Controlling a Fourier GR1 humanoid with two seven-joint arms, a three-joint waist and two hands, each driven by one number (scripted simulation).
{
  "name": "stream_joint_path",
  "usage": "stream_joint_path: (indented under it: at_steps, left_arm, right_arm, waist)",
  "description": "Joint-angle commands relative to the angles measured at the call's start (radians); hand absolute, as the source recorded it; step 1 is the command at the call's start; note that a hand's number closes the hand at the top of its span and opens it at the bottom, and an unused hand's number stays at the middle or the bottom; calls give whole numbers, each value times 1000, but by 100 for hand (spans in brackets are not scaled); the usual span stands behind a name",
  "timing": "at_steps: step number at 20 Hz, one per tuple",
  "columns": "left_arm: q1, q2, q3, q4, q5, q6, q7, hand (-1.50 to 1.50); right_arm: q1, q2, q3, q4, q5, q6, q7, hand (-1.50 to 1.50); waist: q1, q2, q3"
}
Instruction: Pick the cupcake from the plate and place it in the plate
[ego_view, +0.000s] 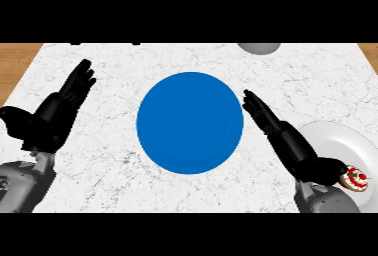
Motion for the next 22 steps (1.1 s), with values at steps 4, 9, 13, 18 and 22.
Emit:
stream_joint_path:
  at_steps: [4, 9, 13, 18, 22]
  left_arm:
    - [182, -71, -9, 94, 27, 62, 52, 0]
    - [266, -129, -17, 119, 94, 48, 61, 0]
    - [250, -189, -35, 169, 81, 59, 24, 0]
    - [252, -235, -77, 187, 36, 58, 28, 0]
    - [321, -205, -40, 188, 75, -9, -34, 0]
  right_arm:
    - [-20, -226, -394, -19, -144, 30, -57, 150]
    - [26, -419, -647, 160, 42, -137, -82, 150]
    - [77, -417, -829, 335, -117, -50, -334, -150]
    - [167, -521, -914, 514, -159, 175, -523, -150]
    - [226, -615, -839, 522, -34, 234, -511, -150]
  waist:
    - [-48, 11, -12]
    - [-70, 22, -11]
    - [-50, 17, -8]
    - [-24, 12, -11]
    - [-15, 13, -12]
